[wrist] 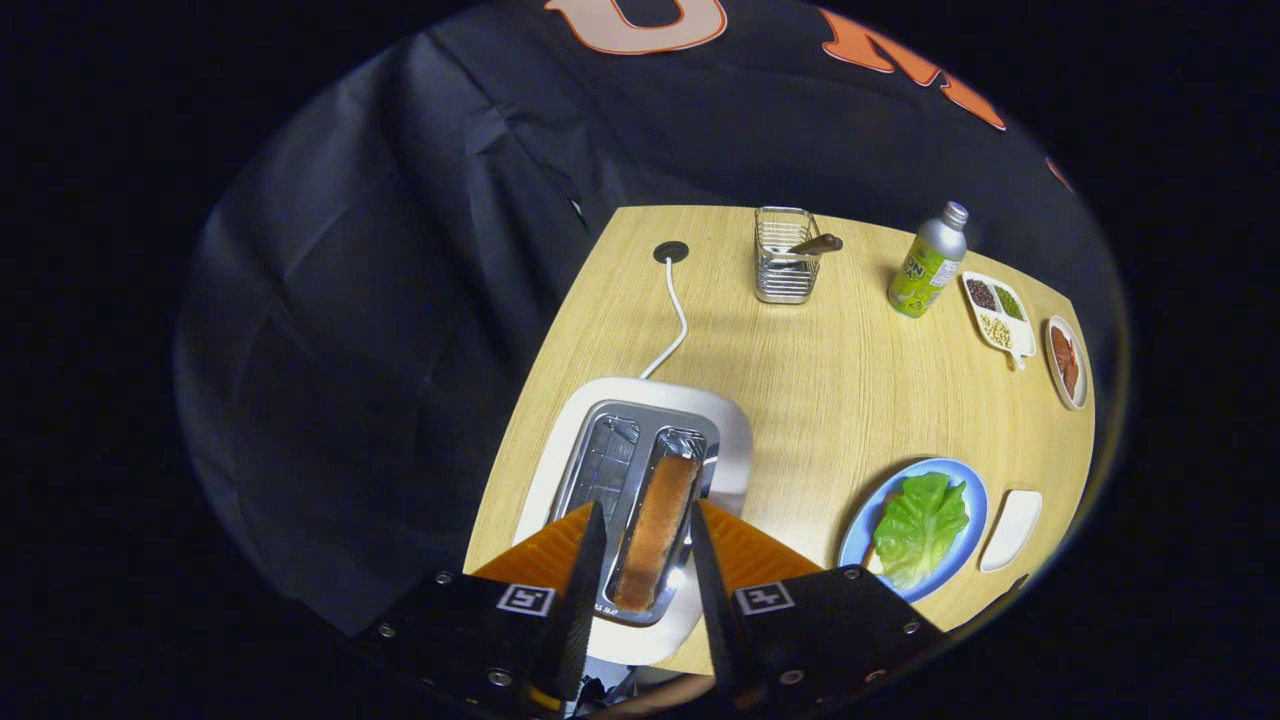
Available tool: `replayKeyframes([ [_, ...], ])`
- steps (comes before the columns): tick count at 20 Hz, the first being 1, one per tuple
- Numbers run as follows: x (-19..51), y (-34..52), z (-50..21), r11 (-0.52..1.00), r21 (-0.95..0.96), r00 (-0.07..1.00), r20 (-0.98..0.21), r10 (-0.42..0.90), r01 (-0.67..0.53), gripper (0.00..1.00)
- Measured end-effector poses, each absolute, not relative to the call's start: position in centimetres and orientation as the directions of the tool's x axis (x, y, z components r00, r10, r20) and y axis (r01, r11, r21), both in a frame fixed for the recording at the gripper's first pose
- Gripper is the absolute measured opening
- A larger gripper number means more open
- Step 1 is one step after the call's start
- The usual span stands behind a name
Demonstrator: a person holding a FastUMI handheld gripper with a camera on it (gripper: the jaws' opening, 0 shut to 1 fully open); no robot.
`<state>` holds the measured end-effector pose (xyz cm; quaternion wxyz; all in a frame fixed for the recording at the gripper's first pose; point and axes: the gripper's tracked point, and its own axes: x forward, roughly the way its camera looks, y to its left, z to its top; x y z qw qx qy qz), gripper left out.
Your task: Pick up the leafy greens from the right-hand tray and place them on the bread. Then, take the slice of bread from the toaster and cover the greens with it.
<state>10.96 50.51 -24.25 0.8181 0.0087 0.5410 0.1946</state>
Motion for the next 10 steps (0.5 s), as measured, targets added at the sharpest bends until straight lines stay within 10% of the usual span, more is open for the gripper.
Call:
replayKeyframes([
  [5, 10.9, 50.4, -24.2, 0.917, 0.251, 0.324, -0.878, 0.351, -0.311, 0.22],
  [10, 10.5, 50.3, -21.2, 0.895, 0.314, 0.364, -0.831, 0.421, -0.319, 0.15],
])
